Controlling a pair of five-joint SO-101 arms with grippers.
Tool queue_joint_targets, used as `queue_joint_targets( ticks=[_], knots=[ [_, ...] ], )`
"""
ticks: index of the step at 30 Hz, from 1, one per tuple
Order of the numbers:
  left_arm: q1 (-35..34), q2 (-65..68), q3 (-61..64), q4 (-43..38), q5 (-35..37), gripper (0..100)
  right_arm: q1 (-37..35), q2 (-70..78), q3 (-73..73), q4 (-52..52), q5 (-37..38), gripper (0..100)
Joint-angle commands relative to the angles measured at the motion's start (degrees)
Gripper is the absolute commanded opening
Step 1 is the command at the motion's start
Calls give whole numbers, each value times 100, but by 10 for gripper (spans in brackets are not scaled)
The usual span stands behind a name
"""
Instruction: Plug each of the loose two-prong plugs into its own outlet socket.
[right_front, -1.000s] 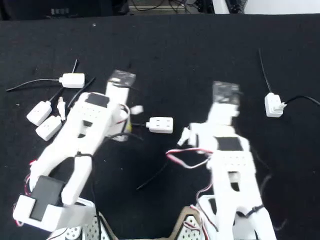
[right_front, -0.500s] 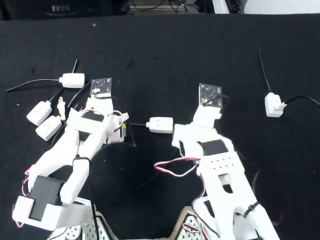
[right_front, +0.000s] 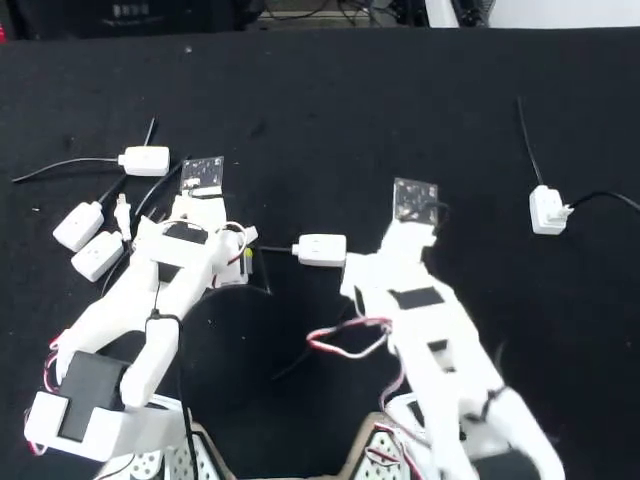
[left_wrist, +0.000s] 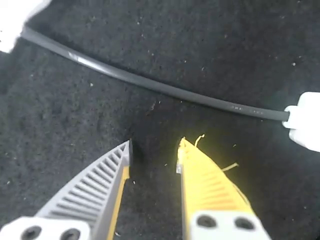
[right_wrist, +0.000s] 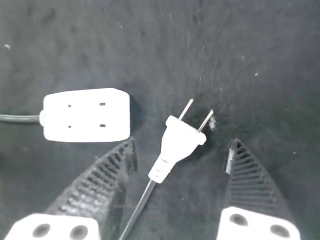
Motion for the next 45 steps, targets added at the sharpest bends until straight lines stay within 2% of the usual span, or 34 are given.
queue_joint_targets(
  ticks=[1, 3, 5, 9, 16, 21, 25, 31, 33, 37, 40, 43, 45],
  knots=[
    [-57, -176, -22, -44, 62, 155, 149, 1200, -875, -114, -53, 268],
    [-57, -176, -4, -44, 53, 155, 378, 1596, -1112, -105, -18, 265],
    [-40, -211, 57, -79, 53, 155, 571, 1789, -1358, 105, -9, 221],
    [-22, -220, 48, -79, 53, 155, 800, 1719, -1763, 747, 62, 16],
    [-48, -211, 48, -79, 53, 155, 888, 910, -2387, 1846, 1688, 11],
    [-48, -211, 40, -79, 53, 155, 1240, 365, -3495, 2418, 2857, 11],
    [-48, -220, 48, -79, 53, 155, 1371, 321, -4444, 2532, 4501, 11],
    [-57, -220, 57, -79, 44, 155, 1345, 303, -4699, 2224, 7473, 11],
    [-57, -220, 57, -79, 35, 155, 1336, 277, -4664, 2154, 8158, 11],
    [-57, -220, 57, -79, 35, 155, 1213, 295, -4154, 2769, 9160, 11],
    [-84, -220, 57, -70, 35, 155, 1020, 268, -3284, 3095, 9503, 11],
    [-233, -229, 57, -79, 53, 155, 721, 303, -2299, 2875, 9363, 11],
    [-330, -229, 40, -79, 70, 155, 580, 295, -1727, 2567, 8958, 12]
  ],
)
